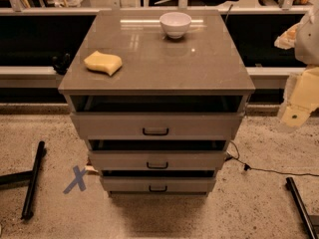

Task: Open bottom drawer

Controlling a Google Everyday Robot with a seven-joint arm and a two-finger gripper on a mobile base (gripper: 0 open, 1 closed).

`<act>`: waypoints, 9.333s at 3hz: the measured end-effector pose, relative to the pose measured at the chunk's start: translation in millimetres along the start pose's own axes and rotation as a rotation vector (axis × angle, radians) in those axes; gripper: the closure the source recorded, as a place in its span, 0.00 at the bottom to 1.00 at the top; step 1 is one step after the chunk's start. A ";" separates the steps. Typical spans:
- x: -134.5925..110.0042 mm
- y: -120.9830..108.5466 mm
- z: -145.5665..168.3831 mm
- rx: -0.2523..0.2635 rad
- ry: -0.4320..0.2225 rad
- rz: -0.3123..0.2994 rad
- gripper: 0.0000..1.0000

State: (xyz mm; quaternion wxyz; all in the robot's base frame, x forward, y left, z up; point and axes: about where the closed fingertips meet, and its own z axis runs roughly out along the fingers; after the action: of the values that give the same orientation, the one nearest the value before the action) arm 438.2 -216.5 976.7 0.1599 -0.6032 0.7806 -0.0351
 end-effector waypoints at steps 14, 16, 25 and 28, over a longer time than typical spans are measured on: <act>51.1 137.2 603.8 -0.452 -0.325 -0.187 0.00; 57.6 139.5 623.3 -0.459 -0.313 -0.196 0.00; 78.9 63.7 795.6 -0.153 -0.306 -0.350 0.00; 93.1 51.6 813.8 -0.151 -0.312 -0.314 0.41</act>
Offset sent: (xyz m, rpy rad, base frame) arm -0.0062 0.0007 -0.1056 0.0628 -0.1623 0.0488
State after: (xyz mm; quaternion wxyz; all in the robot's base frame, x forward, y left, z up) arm 607.2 -179.0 174.5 0.2254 -0.7257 0.6433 0.0928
